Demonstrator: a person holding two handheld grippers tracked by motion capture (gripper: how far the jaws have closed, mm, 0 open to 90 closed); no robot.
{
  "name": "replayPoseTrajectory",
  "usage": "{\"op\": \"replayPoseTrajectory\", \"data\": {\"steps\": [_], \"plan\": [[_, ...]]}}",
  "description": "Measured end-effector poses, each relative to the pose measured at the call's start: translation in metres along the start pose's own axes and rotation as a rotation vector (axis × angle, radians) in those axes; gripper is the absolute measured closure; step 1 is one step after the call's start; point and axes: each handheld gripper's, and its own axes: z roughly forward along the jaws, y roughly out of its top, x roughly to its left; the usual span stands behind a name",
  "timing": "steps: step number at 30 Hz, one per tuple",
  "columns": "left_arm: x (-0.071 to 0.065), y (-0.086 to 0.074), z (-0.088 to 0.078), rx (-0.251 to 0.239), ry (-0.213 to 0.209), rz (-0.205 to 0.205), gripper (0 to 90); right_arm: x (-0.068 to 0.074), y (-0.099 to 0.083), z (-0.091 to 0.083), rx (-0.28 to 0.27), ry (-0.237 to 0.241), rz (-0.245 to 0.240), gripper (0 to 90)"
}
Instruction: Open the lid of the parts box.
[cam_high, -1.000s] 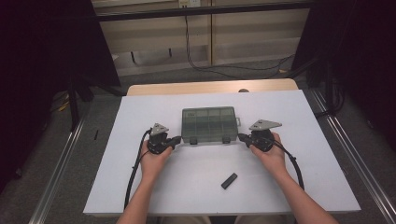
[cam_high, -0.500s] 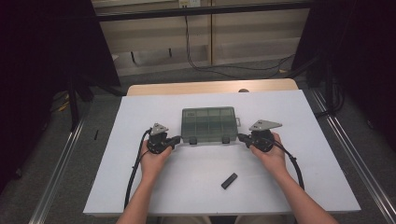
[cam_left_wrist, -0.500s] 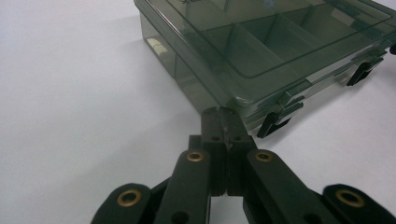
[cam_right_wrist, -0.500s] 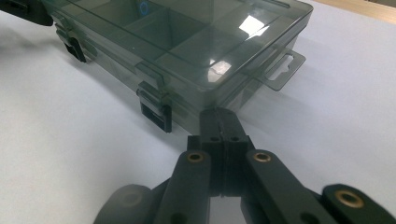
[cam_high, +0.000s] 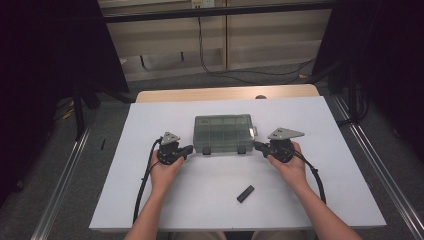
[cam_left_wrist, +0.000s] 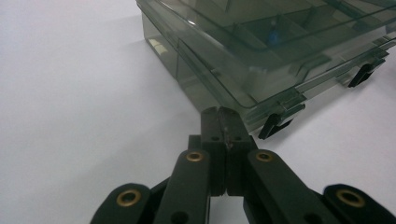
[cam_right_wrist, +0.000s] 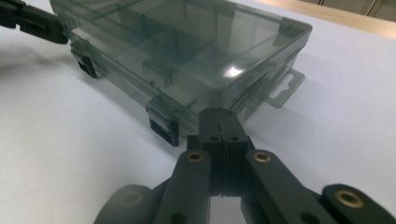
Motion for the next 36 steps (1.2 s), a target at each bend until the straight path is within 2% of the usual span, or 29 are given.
{"op": "replayPoseTrajectory", "data": {"steps": [19,24,27,36], "plan": [[-0.001,0.002,-0.002,-0.015,-0.005,-0.007,89.6,0.001,0.009,0.002,-0.067,-0.008,0.024,90.0],[0.000,0.002,-0.002,-0.014,-0.008,-0.004,89.6,0.003,0.012,0.008,-0.060,-0.008,0.009,90.0],[0.000,0.003,-0.003,-0.016,-0.006,-0.001,89.6,0.005,0.011,0.011,-0.043,-0.012,-0.017,90.0],[-0.002,0.004,-0.005,-0.047,-0.002,-0.005,89.0,0.006,0.007,0.013,-0.038,-0.020,-0.016,90.0]]}}
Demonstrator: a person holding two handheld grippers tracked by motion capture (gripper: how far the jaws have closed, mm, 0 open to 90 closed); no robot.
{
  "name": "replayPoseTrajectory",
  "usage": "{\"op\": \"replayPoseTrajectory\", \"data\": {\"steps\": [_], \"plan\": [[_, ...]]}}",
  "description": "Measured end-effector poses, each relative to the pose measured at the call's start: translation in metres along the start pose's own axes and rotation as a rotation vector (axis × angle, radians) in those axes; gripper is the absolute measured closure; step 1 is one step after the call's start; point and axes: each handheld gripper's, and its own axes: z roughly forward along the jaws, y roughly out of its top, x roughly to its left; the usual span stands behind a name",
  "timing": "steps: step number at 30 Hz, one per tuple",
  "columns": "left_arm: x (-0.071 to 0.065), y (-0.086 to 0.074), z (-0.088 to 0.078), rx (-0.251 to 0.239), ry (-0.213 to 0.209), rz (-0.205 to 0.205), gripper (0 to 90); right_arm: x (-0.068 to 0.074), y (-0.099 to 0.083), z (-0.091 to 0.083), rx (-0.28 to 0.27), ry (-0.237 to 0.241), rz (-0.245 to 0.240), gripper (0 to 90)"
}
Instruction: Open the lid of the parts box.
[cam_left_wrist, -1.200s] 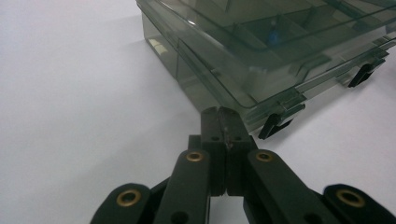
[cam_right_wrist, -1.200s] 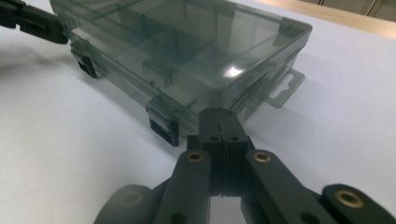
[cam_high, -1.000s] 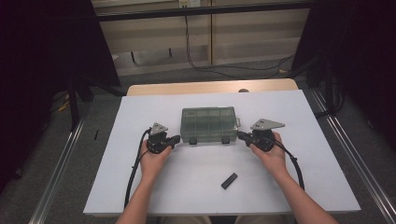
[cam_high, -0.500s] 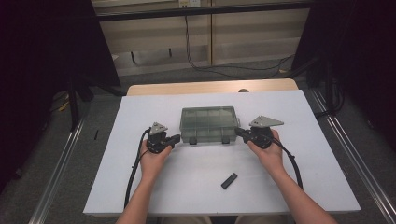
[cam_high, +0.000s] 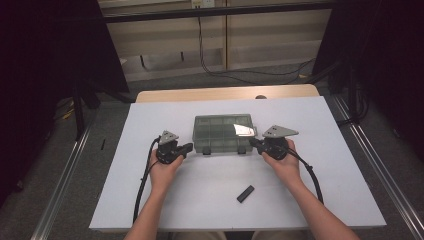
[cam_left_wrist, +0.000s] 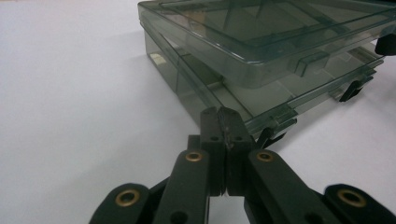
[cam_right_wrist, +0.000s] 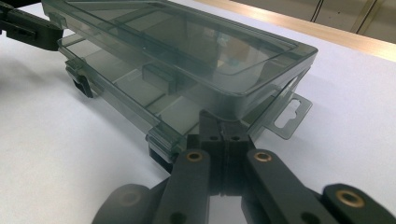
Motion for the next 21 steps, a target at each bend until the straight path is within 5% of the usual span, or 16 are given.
{"op": "replayPoseTrajectory", "data": {"steps": [21], "plan": [[-0.0054,0.0087,-0.0034,-0.074,0.028,-0.001,84.3,0.0008,0.0004,-0.0002,0.004,-0.007,0.014,90.0]]}}
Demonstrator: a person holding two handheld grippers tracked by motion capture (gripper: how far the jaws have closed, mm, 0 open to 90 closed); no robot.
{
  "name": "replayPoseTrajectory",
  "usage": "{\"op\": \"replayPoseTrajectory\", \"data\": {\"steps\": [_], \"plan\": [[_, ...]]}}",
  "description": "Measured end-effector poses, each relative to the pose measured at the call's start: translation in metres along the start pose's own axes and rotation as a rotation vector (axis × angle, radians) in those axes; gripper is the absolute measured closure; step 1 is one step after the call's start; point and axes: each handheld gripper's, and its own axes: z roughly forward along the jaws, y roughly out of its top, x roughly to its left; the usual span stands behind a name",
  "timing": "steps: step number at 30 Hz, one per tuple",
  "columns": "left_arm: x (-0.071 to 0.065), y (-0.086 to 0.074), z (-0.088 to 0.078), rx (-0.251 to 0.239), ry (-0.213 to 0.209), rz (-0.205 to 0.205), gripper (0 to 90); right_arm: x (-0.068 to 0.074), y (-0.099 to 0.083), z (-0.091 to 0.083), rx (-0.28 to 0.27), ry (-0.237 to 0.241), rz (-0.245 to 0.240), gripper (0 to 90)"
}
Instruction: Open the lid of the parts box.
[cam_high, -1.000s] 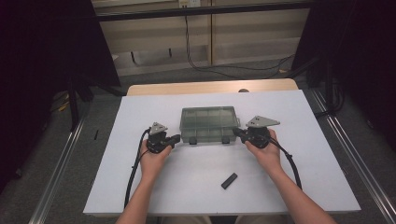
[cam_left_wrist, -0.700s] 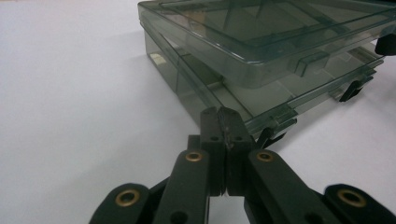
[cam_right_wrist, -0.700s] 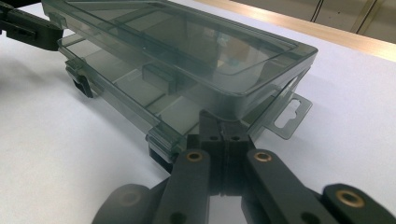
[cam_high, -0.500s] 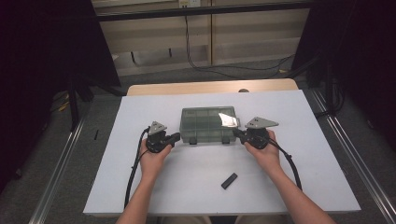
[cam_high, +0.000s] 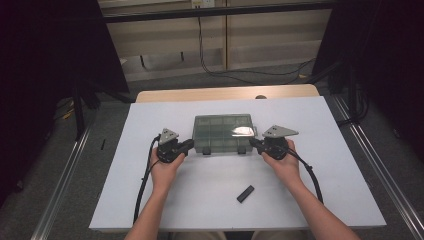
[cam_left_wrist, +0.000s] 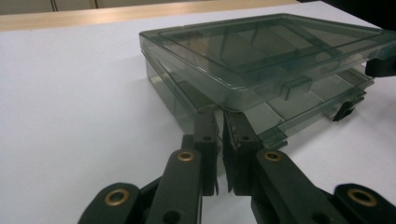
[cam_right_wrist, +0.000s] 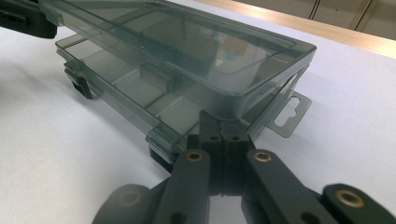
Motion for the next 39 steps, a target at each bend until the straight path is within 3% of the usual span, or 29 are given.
{"op": "replayPoseTrajectory", "data": {"steps": [22,39], "plan": [[0.000,0.036,0.010,-0.079,0.056,0.010,83.2,0.000,0.000,0.000,0.000,-0.002,0.000,90.0],[0.004,0.056,0.023,-0.074,0.108,0.010,83.5,0.001,0.000,0.000,-0.001,-0.005,0.001,90.0]]}}
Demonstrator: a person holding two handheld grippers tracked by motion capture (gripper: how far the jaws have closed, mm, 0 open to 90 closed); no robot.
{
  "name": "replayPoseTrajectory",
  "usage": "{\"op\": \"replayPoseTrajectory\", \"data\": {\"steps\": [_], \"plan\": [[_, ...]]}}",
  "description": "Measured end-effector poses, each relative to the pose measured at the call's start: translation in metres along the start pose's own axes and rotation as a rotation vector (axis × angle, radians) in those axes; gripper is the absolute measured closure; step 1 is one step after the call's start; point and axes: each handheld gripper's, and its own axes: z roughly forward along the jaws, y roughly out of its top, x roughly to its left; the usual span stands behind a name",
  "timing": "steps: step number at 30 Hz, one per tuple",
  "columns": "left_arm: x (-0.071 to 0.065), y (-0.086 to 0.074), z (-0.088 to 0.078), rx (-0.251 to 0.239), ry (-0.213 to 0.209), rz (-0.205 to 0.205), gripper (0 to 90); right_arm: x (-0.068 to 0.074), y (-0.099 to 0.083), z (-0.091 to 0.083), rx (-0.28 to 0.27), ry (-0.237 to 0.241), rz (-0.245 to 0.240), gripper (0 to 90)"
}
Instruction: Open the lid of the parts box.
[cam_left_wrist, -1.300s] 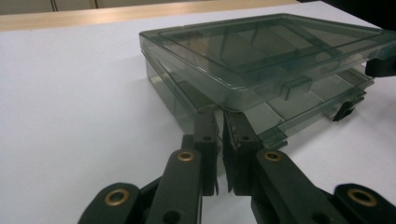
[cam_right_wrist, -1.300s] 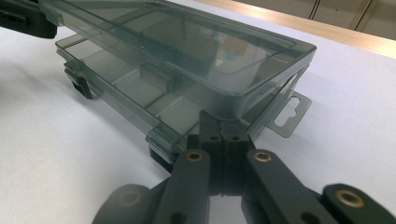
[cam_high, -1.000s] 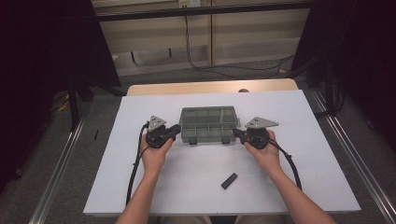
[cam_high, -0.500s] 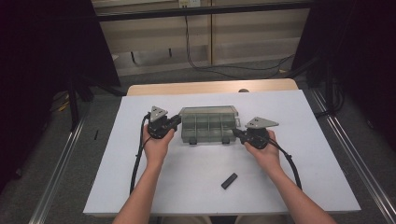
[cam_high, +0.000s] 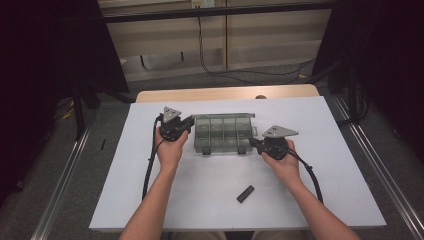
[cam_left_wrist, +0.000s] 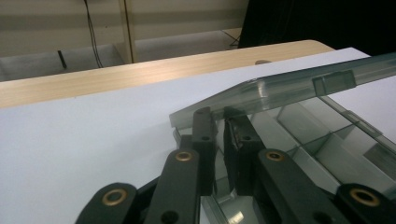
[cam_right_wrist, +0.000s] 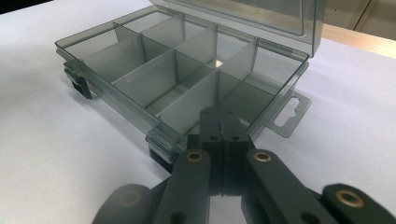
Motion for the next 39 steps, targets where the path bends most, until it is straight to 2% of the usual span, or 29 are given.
{"op": "replayPoseTrajectory", "data": {"steps": [3,9,11,25,29,38,39], "plan": [[0.000,0.004,0.003,0.001,0.013,-0.009,83.5,0.000,0.000,0.000,0.001,-0.002,-0.003,90.0],[0.004,0.011,0.007,0.003,0.008,-0.017,83.6,0.000,0.000,0.000,0.001,0.000,-0.003,90.0],[0.004,0.013,0.008,0.000,0.010,-0.032,83.5,0.000,0.000,0.000,0.002,0.000,-0.004,90.0],[0.008,0.027,0.017,0.021,0.028,-0.039,84.2,0.000,0.000,0.000,0.002,0.001,-0.001,90.0],[0.009,0.030,0.020,0.019,0.027,-0.054,84.2,0.000,0.000,0.000,0.001,0.001,-0.002,90.0],[0.010,0.034,0.024,0.036,0.042,-0.033,84.4,0.000,0.000,0.000,0.003,0.002,0.002,90.0],[0.010,0.035,0.024,0.033,0.041,-0.040,84.4,0.000,0.000,0.000,0.003,0.003,0.003,90.0]]}}
